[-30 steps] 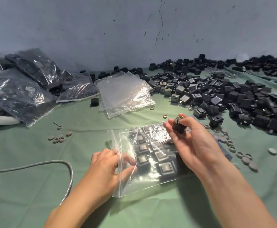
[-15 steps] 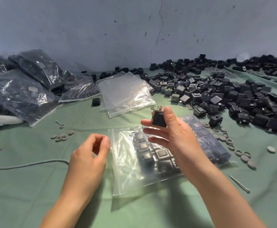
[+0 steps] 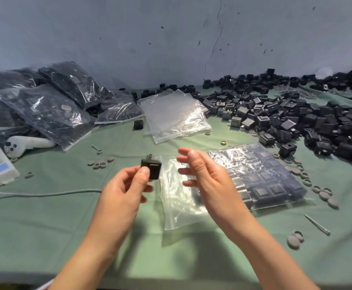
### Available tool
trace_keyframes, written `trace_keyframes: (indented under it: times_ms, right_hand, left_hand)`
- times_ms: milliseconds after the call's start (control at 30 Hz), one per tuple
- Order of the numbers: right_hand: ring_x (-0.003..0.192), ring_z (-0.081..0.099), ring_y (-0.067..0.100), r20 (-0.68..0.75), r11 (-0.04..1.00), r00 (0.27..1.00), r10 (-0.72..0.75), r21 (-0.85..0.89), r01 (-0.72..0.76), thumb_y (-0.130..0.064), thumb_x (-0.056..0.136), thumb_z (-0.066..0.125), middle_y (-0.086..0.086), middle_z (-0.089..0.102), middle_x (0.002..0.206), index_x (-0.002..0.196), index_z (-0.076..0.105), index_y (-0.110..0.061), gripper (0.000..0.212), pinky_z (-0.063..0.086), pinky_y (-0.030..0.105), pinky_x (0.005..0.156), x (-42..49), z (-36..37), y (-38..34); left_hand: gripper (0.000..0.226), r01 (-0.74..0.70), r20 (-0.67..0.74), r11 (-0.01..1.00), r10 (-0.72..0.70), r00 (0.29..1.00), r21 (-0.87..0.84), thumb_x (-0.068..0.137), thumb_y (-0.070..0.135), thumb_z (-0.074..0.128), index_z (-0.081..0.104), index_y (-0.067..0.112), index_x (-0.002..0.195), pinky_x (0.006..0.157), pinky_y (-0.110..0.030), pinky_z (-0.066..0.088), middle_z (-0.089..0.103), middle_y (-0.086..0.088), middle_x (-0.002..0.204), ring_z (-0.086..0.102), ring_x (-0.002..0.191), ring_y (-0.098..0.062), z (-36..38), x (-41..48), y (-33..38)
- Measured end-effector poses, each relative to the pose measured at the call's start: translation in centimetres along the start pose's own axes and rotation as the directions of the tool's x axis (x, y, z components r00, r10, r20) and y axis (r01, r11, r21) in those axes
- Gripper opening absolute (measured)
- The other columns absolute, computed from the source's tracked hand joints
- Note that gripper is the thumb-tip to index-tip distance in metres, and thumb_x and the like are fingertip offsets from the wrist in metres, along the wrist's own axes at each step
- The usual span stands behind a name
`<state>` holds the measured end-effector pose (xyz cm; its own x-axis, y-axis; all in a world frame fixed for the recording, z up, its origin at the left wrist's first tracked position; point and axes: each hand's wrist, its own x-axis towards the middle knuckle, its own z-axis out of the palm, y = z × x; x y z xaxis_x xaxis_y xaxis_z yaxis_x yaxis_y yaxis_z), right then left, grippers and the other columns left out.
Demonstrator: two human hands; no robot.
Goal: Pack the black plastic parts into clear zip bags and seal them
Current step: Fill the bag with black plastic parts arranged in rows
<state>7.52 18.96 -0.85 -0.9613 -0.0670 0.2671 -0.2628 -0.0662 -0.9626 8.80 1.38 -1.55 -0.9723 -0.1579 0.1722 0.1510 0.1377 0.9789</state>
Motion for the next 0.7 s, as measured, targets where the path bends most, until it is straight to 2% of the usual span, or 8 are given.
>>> trace_keyframes:
  times_ms: [67, 100, 200, 267, 433, 500, 600, 700]
  right_hand:
    - [0.100, 0.067, 0.012, -0.098, 0.998, 0.995, -0.027, -0.067, 0.021, -0.036, 0.101, 0.050, -0.005, 0.071, 0.108, 0.115, 0.064, -0.035, 0.020, 0.054, 0.031, 0.085, 0.4, -1.0, 0.1]
    - [0.100, 0.066, 0.008, -0.146, 0.995, 0.989, -0.038, -0.099, 0.024, -0.027, 0.103, 0.051, -0.009, 0.070, 0.108, 0.113, 0.064, -0.035, 0.018, 0.053, 0.029, 0.086, 0.5, -1.6, 0.1]
    - [0.094, 0.065, -0.004, -0.280, 0.988, 0.959, -0.033, -0.152, -0.011, -0.018, 0.104, 0.049, -0.015, 0.068, 0.107, 0.111, 0.063, -0.034, 0.023, 0.053, 0.023, 0.082, 0.9, -3.2, 0.3]
    - [0.083, 0.064, -0.004, -0.352, 0.987, 0.936, -0.016, -0.157, -0.042, -0.017, 0.103, 0.047, -0.015, 0.068, 0.105, 0.110, 0.064, -0.033, 0.024, 0.054, 0.021, 0.071, 1.0, -3.9, 0.4]
    - [0.068, 0.055, 0.003, -0.409, 0.984, 0.912, -0.002, -0.162, -0.071, -0.014, 0.101, 0.047, -0.028, 0.068, 0.085, 0.112, 0.064, -0.028, 0.024, 0.048, 0.021, 0.058, 1.3, -4.5, 0.5]
    - [0.069, 0.056, 0.004, -0.418, 0.982, 0.909, 0.002, -0.170, -0.080, -0.015, 0.101, 0.047, -0.026, 0.068, 0.089, 0.113, 0.063, -0.028, 0.024, 0.049, 0.026, 0.061, 1.2, -4.6, 0.6]
    - [0.070, 0.057, 0.005, -0.431, 0.979, 0.902, 0.004, -0.182, -0.091, -0.017, 0.101, 0.047, -0.017, 0.067, 0.095, 0.115, 0.063, -0.029, 0.024, 0.052, 0.029, 0.063, 1.3, -4.9, 0.7]
    - [0.068, 0.057, 0.003, -0.438, 0.978, 0.899, 0.002, -0.188, -0.094, -0.018, 0.101, 0.047, -0.016, 0.064, 0.101, 0.116, 0.062, -0.028, 0.024, 0.051, 0.023, 0.059, 1.6, -5.0, 0.8]
  left_hand:
    - [0.026, -0.014, -0.110, 0.943, 0.054, 0.993, 0.333, 0.086, 0.054, 0.060, 0.067, 0.029, 0.090, 0.071, -0.025, 0.049, 0.071, 0.023, 0.086, 0.065, 0.077, 0.001, -1.4, 0.1, -1.2]
    - [0.020, 0.008, -0.111, 0.918, 0.039, 0.993, 0.396, 0.088, 0.050, 0.061, 0.066, 0.030, 0.089, 0.073, -0.027, 0.050, 0.069, 0.026, 0.084, 0.064, 0.077, 0.002, -1.9, 0.1, -1.6]
    - [0.011, 0.037, 0.007, 0.892, -0.045, 0.999, 0.450, 0.091, 0.044, 0.062, 0.065, 0.036, 0.096, 0.073, -0.018, 0.046, 0.071, 0.022, 0.083, 0.064, 0.079, 0.003, -2.1, -0.1, -2.5]
    - [0.008, -0.031, 0.100, 0.864, -0.022, 0.995, 0.503, 0.091, 0.045, 0.061, 0.063, 0.038, 0.095, 0.066, -0.009, 0.041, 0.068, 0.027, 0.084, 0.062, 0.077, 0.006, -1.6, -0.2, -2.5]
    - [0.015, -0.169, 0.279, 0.768, -0.014, 0.960, 0.618, 0.095, 0.048, 0.050, 0.061, 0.046, 0.084, 0.079, -0.013, 0.036, 0.061, 0.017, 0.089, 0.052, 0.092, 0.001, 0.2, -0.2, -2.5]
    - [0.023, -0.173, 0.297, 0.768, -0.024, 0.955, 0.617, 0.098, 0.045, 0.044, 0.061, 0.041, 0.083, 0.084, -0.023, 0.037, 0.057, 0.013, 0.088, 0.051, 0.095, -0.005, 0.4, -0.2, -2.5]
    - [0.039, -0.124, 0.268, 0.872, -0.008, 0.963, 0.474, 0.100, 0.045, 0.038, 0.067, 0.022, 0.088, 0.091, -0.033, 0.043, 0.065, 0.004, 0.090, 0.058, 0.096, -0.015, 0.5, -0.2, -2.1]
    - [0.046, -0.114, 0.267, 0.924, 0.013, 0.964, 0.366, 0.089, 0.059, 0.046, 0.068, 0.018, 0.090, 0.080, -0.029, 0.047, 0.069, 0.001, 0.083, 0.061, 0.080, -0.016, 1.2, -0.8, -1.5]
